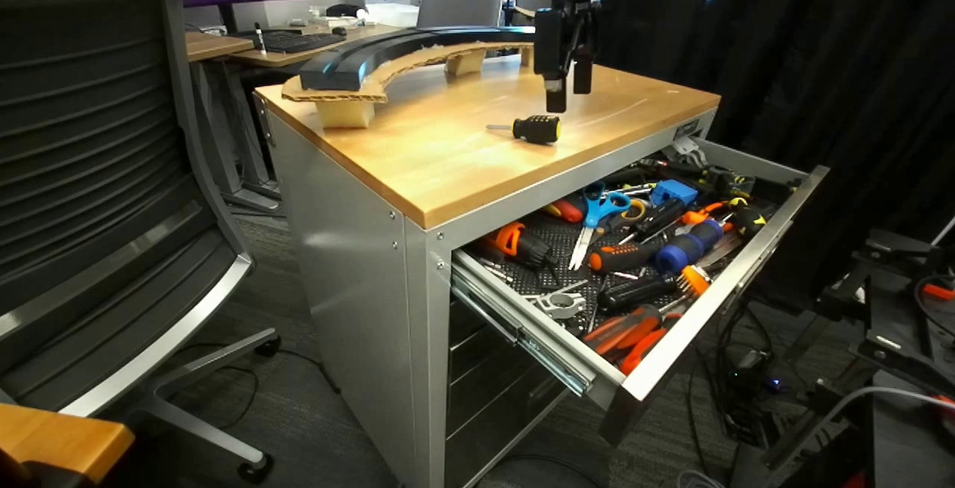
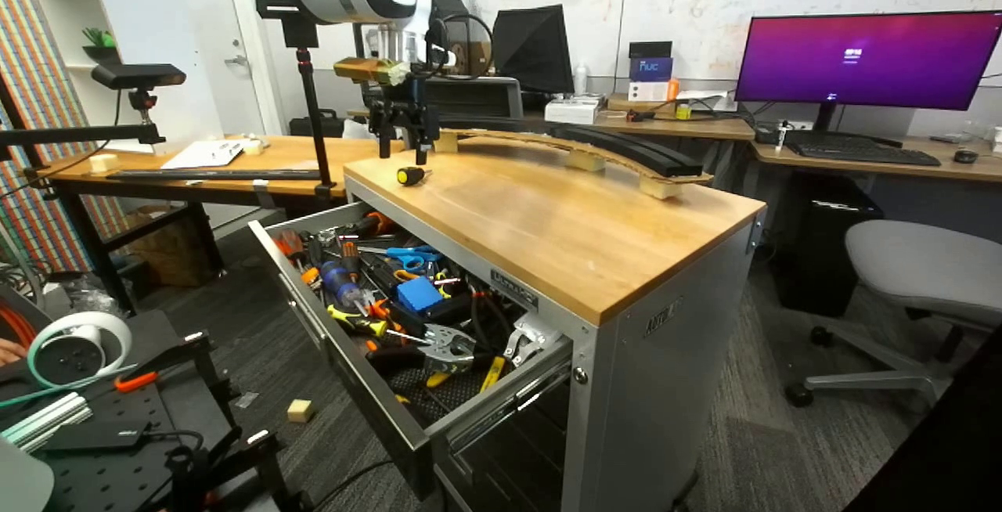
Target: Put the screwdriver in the drawer then close it
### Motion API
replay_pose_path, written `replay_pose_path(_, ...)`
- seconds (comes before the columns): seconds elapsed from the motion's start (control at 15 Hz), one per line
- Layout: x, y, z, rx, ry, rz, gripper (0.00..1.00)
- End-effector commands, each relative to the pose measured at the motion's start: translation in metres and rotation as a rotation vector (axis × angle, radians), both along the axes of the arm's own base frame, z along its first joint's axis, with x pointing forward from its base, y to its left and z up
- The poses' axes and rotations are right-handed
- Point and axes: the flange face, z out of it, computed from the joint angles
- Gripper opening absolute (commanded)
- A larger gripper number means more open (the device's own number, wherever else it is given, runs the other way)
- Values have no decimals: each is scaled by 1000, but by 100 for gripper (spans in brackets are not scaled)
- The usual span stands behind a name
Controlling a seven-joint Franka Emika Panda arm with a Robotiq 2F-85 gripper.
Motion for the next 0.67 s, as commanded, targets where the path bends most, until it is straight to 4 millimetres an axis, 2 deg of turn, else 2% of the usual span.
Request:
replay_pose_path(0.0, 35, 18, -10, 14, -23, 34, 100)
replay_pose_path(0.07, 41, 20, -14, -6, -39, 32, 100)
replay_pose_path(0.13, 45, 20, -18, -26, -57, 26, 75)
replay_pose_path(0.2, 48, 20, -20, -32, -57, 31, 74)
replay_pose_path(0.4, 51, 16, -24, -3, -32, 37, 49)
replay_pose_path(0.6, 39, 15, -29, 28, 15, 89, 27)
